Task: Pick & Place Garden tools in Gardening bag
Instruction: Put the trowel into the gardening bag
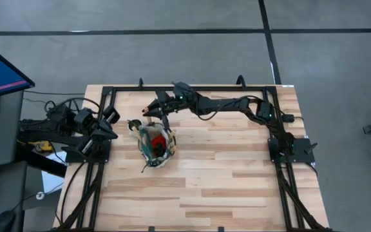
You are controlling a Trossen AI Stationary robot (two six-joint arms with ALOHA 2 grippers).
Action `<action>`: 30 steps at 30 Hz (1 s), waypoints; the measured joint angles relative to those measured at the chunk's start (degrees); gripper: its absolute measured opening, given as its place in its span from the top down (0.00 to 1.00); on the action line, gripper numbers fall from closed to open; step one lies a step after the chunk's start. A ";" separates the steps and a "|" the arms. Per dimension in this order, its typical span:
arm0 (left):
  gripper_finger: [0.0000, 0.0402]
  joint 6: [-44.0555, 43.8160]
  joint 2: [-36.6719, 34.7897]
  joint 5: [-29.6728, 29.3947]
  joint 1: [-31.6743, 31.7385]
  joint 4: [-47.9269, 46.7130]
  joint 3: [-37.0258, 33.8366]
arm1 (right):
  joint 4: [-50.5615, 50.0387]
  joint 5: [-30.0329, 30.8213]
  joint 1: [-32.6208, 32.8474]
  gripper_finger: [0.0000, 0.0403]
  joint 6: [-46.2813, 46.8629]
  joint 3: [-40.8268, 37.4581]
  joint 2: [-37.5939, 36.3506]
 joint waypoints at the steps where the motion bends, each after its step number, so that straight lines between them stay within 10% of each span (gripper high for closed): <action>1: 0.99 0.03 0.00 0.00 -0.02 0.01 -0.01 | -1.05 0.12 0.07 0.85 -0.56 0.00 0.01; 17: 0.99 0.09 0.00 0.04 0.01 0.02 0.00 | -4.87 5.87 -0.12 0.85 -6.94 0.00 0.02; 30: 0.99 0.02 0.00 0.04 -0.02 0.02 0.00 | -5.50 -1.38 -0.15 0.85 -3.04 0.00 0.02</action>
